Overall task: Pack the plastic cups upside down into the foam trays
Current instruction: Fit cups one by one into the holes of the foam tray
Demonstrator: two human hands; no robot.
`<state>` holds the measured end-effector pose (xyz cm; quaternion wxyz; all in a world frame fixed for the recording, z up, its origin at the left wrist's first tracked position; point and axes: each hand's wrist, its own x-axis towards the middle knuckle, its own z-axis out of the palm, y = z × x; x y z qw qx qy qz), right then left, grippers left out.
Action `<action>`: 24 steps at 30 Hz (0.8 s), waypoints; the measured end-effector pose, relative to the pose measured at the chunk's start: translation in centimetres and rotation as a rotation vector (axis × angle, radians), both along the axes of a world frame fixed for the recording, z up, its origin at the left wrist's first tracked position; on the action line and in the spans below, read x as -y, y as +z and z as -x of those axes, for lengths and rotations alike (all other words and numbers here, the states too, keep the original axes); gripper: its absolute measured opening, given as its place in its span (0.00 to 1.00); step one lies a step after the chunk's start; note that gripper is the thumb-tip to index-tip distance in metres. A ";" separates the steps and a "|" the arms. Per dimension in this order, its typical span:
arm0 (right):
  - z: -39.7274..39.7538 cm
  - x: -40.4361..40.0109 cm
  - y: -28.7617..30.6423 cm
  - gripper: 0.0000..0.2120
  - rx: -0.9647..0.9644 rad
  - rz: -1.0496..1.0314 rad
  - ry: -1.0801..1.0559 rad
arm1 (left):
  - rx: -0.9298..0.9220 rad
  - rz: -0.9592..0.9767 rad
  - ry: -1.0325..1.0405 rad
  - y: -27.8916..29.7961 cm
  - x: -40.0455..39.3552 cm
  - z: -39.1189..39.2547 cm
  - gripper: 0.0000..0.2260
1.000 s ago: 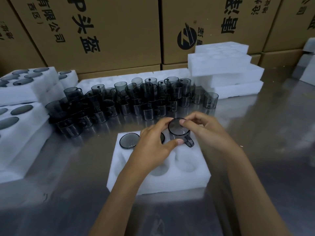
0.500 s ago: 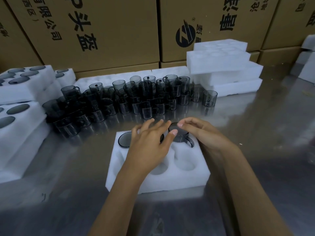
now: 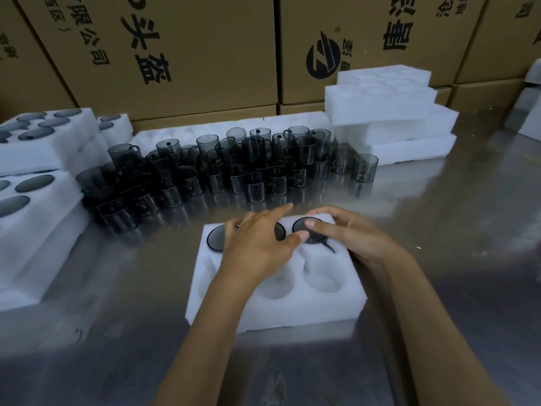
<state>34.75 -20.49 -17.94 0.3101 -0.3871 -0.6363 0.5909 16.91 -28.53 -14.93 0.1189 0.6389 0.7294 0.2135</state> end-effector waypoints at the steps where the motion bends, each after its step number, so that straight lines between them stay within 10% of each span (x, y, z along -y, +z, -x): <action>1: 0.1 0.1 0.0 0.20 0.002 -0.019 -0.013 | -0.011 0.012 -0.003 0.1 -0.1 0.3 0.26; 7: 1.2 0.4 0.1 0.17 0.002 -0.043 -0.066 | 0.356 -0.054 0.064 1.7 -3.1 2.8 0.08; 24: 2.0 -0.7 0.4 0.22 -0.012 0.123 -0.246 | 0.119 0.006 0.206 0.7 -9.2 7.2 0.04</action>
